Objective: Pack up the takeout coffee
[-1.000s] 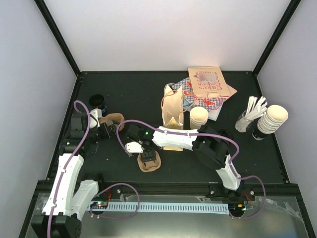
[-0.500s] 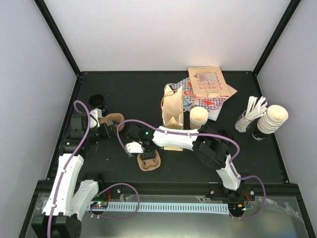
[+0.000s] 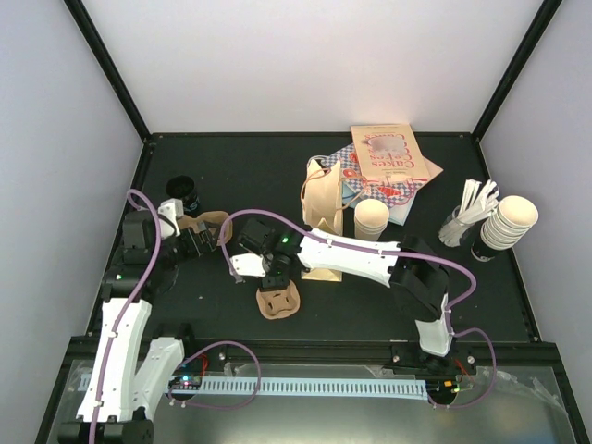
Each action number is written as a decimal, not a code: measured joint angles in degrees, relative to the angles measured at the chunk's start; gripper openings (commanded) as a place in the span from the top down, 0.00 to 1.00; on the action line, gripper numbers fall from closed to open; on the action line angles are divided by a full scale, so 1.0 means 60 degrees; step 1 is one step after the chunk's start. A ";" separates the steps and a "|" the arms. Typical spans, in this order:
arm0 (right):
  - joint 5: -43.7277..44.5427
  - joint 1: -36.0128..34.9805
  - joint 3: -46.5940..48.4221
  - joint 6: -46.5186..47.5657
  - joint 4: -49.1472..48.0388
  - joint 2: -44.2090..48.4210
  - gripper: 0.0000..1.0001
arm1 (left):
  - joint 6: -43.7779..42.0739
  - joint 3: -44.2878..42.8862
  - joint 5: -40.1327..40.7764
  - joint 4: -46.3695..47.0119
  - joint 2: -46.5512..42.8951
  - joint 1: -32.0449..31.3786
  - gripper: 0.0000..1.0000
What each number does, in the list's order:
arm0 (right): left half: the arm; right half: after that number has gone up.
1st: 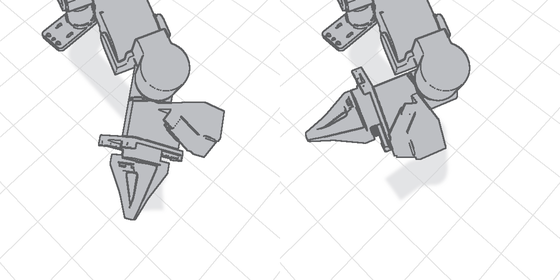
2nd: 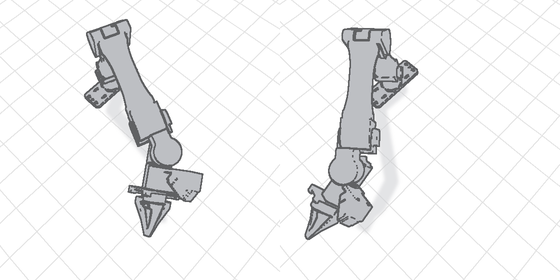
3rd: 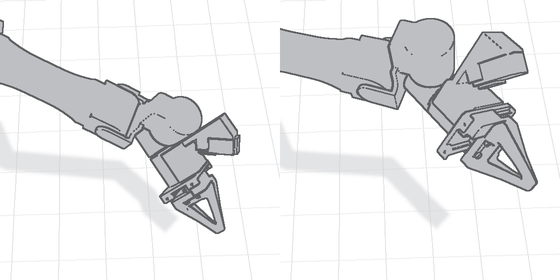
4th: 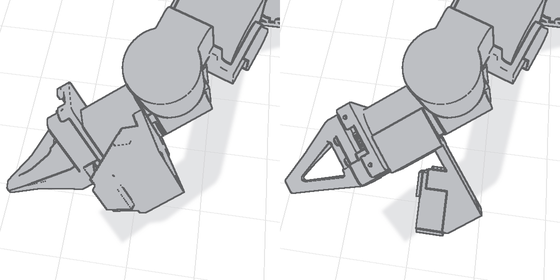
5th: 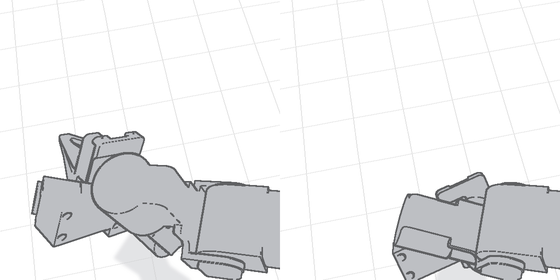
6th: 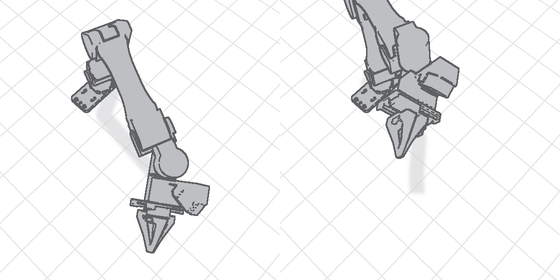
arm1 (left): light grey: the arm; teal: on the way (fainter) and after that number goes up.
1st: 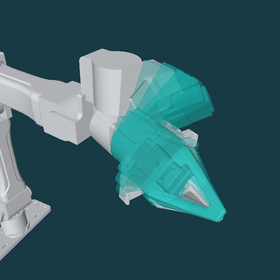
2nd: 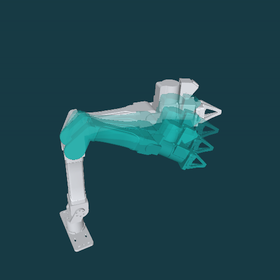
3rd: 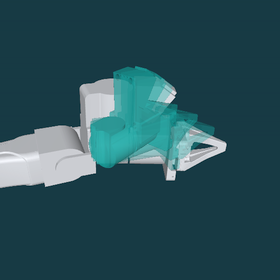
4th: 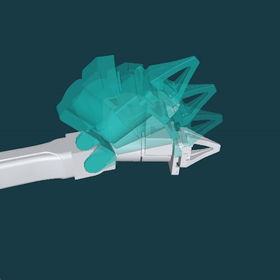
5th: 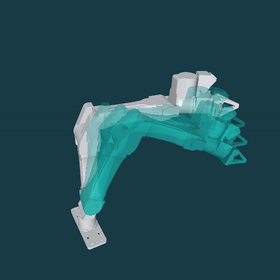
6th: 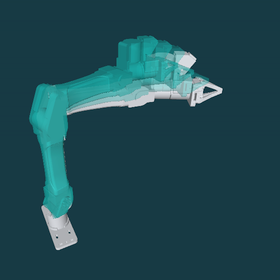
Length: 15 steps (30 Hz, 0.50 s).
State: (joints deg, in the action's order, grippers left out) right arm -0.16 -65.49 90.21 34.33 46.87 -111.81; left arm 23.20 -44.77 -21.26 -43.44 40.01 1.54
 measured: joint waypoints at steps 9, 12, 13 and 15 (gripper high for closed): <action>-0.0022 0.0011 -0.0240 0.0321 -0.0098 0.0015 0.01 | -0.0040 -0.0018 0.0051 -0.0124 -0.0095 0.0000 0.01; -0.0164 0.0109 -0.0237 0.0510 -0.0135 -0.0066 0.01 | -0.0047 -0.0018 0.0055 -0.0131 -0.0109 0.0000 0.01; -0.0251 0.0168 -0.0233 0.0546 -0.0138 -0.0120 0.01 | -0.0055 -0.0018 0.0055 -0.0131 -0.0109 0.0000 0.01; -0.0328 0.0302 -0.0226 0.0645 -0.0127 -0.0270 0.03 | -0.0076 -0.0018 0.0055 -0.0138 -0.0109 0.0000 0.01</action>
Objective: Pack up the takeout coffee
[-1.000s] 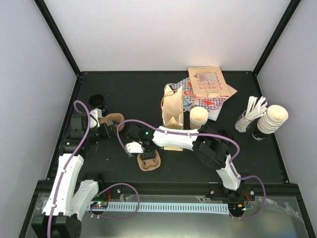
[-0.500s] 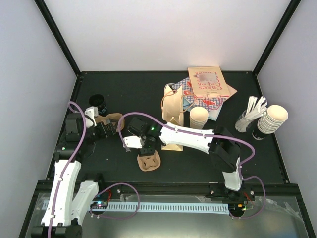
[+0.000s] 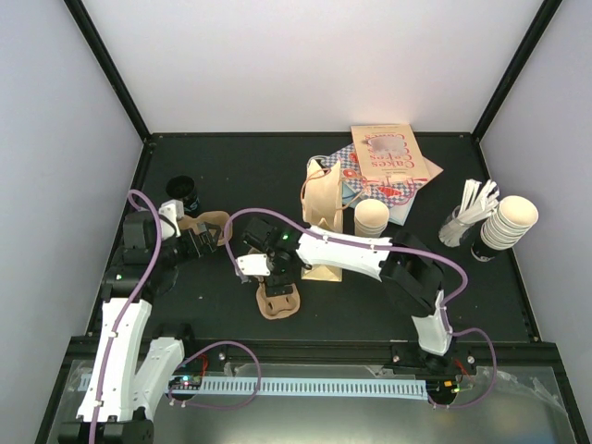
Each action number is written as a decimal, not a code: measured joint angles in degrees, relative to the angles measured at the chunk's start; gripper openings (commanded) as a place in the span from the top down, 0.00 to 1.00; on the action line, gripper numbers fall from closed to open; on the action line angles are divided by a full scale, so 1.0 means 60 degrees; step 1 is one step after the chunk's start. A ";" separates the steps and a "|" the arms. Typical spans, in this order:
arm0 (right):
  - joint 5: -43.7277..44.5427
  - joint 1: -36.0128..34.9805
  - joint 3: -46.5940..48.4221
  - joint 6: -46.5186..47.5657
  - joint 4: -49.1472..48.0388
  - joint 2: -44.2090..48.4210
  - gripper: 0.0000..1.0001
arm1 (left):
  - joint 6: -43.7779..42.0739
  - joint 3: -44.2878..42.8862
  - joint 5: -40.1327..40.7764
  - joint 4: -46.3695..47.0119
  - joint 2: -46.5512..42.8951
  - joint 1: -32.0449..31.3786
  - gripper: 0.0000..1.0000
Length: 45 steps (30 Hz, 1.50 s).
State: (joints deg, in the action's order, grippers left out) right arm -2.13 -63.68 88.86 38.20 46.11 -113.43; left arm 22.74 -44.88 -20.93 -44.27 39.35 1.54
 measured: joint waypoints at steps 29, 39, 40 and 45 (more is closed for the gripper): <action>-0.0499 0.0164 0.0423 -0.0109 0.0382 -0.1348 0.40 | -0.0025 0.0000 0.0015 0.0007 0.0146 0.0000 0.01; -0.0499 0.0164 0.0226 -0.0189 0.0186 -0.0820 0.54 | -0.0025 0.0000 0.0015 0.0004 0.0127 0.0000 0.01; -0.0499 0.0164 0.0226 -0.0200 0.0182 -0.0758 0.54 | -0.0025 0.0000 0.0011 0.0004 0.0127 0.0000 0.01; -0.0503 0.0164 0.0226 -0.0208 0.0208 -0.0586 0.56 | -0.0029 0.0000 0.0015 0.0004 0.0127 0.0000 0.01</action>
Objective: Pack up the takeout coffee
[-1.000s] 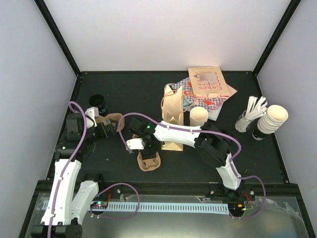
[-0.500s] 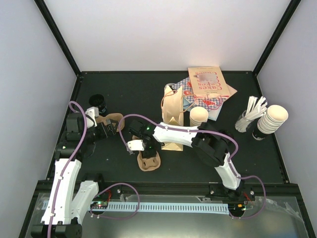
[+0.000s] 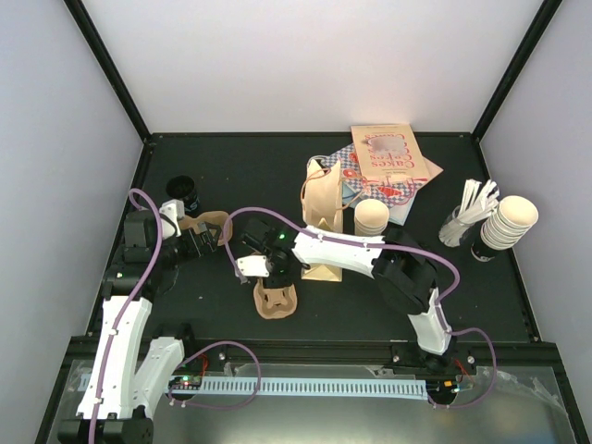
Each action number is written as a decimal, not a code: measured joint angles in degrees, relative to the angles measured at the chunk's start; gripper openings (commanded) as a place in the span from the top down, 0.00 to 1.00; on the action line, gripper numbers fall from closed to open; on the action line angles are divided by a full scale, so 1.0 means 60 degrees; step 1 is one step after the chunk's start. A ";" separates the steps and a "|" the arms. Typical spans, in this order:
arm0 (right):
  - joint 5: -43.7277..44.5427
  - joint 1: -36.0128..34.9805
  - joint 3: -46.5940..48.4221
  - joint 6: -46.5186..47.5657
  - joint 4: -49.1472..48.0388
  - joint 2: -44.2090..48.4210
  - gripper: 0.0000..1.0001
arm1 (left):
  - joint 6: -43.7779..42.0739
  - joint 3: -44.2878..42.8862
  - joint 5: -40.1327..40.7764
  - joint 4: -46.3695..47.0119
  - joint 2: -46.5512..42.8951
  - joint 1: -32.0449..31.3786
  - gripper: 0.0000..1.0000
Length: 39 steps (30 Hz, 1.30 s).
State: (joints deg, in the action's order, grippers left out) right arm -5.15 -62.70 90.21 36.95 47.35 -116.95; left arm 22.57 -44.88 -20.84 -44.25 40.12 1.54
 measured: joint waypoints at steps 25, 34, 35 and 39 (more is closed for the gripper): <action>-0.0222 0.0000 -0.0324 -0.0648 0.0004 0.3745 0.57 | -0.0379 -0.1009 0.0554 -0.0597 -0.0127 0.0000 0.01; -0.0189 -0.0011 -0.0885 -0.1002 -0.0911 0.6291 0.52 | -0.0517 -0.1428 0.0750 -0.0659 -0.0342 0.0004 0.01; -0.0175 -0.0011 -0.1049 -0.1020 -0.1093 0.6634 0.52 | -0.0521 -0.1428 0.0747 -0.0659 -0.0357 0.0004 0.01; -0.0044 -0.0011 -0.1679 -0.1126 -0.1796 0.8021 0.51 | -0.0517 -0.1428 0.0455 -0.0637 -0.0375 0.0004 0.01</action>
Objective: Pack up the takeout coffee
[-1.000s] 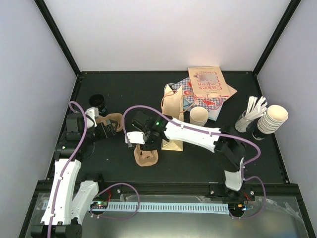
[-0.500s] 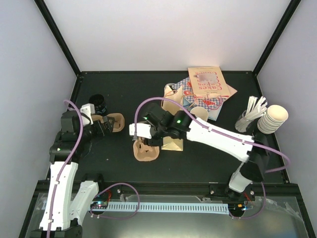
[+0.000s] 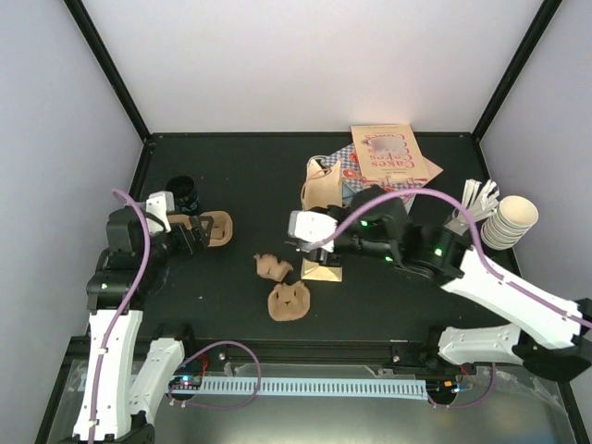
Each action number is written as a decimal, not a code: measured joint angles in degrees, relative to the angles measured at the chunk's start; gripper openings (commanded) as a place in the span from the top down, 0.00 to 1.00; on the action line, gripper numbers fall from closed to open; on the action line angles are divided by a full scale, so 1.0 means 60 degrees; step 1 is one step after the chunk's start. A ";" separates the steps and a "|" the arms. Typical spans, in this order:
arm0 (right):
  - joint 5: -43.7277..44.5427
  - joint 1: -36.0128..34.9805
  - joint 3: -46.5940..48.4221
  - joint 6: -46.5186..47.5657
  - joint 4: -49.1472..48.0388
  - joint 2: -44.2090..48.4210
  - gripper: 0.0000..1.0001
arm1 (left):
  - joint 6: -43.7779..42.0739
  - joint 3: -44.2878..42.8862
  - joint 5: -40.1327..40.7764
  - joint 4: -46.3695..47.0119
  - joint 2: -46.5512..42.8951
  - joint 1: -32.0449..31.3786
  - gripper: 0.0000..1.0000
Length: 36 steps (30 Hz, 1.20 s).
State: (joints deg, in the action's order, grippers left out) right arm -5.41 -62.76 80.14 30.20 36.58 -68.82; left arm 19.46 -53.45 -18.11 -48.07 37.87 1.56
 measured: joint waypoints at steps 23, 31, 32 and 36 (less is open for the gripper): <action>0.0073 0.0000 -0.0630 -0.1118 0.0641 -0.1337 0.01 | 0.0801 0.1719 -0.2495 0.1020 0.0852 -0.0004 0.08; -0.0138 -0.0259 -0.1792 -0.2251 0.0313 -0.1337 0.03 | 0.2029 0.3858 -0.2871 0.1745 0.0670 -0.0918 0.14; -0.0120 -0.0364 -0.2047 -0.2382 0.0295 -0.1348 0.03 | 0.2193 0.4044 -0.2783 0.1818 0.0674 -0.1140 0.14; 0.0007 -0.0630 -0.2983 -0.2998 0.0062 -0.1384 0.03 | 0.2703 0.4401 -0.2284 0.2211 0.0754 -0.1887 0.14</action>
State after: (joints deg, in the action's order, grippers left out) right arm -5.37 -66.54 62.24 12.21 36.95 -77.12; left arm 35.68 -27.05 -31.81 -34.81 42.39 -9.76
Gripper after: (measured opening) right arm 0.974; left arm 0.864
